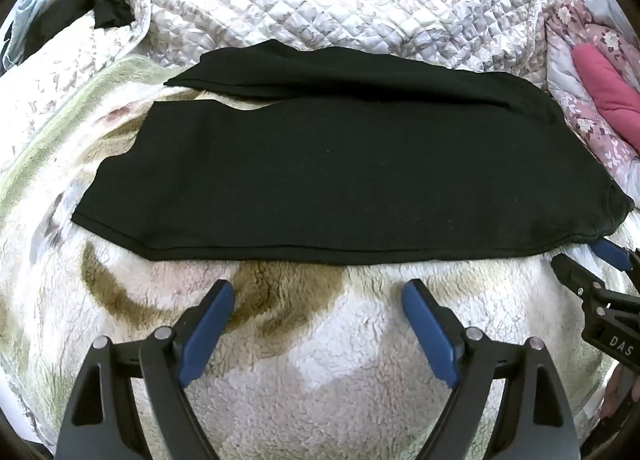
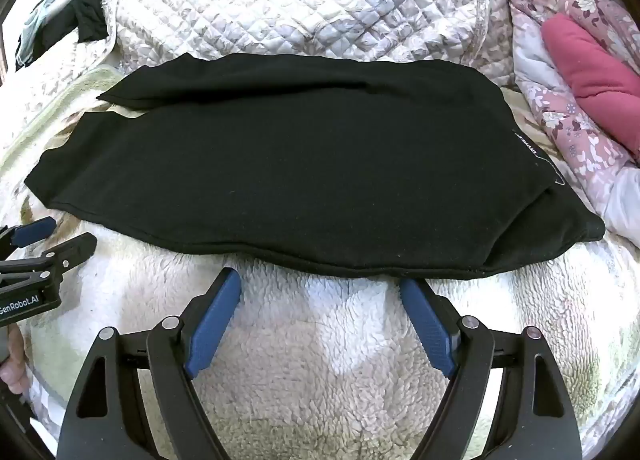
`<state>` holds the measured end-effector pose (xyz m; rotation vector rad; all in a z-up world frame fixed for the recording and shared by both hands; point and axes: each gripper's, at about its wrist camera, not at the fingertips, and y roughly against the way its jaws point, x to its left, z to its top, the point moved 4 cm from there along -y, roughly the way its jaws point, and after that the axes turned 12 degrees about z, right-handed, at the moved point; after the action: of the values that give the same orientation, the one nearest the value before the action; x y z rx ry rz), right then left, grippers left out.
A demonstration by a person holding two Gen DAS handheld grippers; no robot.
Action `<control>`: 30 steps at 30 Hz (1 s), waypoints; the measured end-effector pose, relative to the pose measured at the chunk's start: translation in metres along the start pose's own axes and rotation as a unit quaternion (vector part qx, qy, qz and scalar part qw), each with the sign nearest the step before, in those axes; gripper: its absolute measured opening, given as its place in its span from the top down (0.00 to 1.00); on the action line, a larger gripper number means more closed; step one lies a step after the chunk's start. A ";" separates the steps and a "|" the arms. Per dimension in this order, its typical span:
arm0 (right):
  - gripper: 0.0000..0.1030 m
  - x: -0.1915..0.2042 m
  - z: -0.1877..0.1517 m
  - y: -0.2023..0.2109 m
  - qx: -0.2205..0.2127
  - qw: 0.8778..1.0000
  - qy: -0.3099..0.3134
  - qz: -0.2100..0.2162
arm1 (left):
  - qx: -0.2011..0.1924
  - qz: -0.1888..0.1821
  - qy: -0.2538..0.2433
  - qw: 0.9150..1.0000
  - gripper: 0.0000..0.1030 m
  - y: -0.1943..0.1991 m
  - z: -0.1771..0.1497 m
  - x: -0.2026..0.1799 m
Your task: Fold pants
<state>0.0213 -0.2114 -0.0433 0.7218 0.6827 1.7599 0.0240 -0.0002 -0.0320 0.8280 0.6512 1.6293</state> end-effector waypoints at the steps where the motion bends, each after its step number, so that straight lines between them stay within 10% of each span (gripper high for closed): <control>1: 0.21 0.000 0.000 0.000 0.001 1.000 0.001 -0.001 | 0.000 -0.003 0.002 1.000 0.14 0.000 0.000 0.000; 30: 0.21 -0.001 0.000 -0.001 0.004 1.000 0.001 -0.002 | -0.001 -0.004 -0.006 1.000 0.14 0.003 0.000 -0.002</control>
<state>0.0222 -0.2116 -0.0442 0.7230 0.6919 1.7567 0.0224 -0.0025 -0.0305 0.8320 0.6436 1.6165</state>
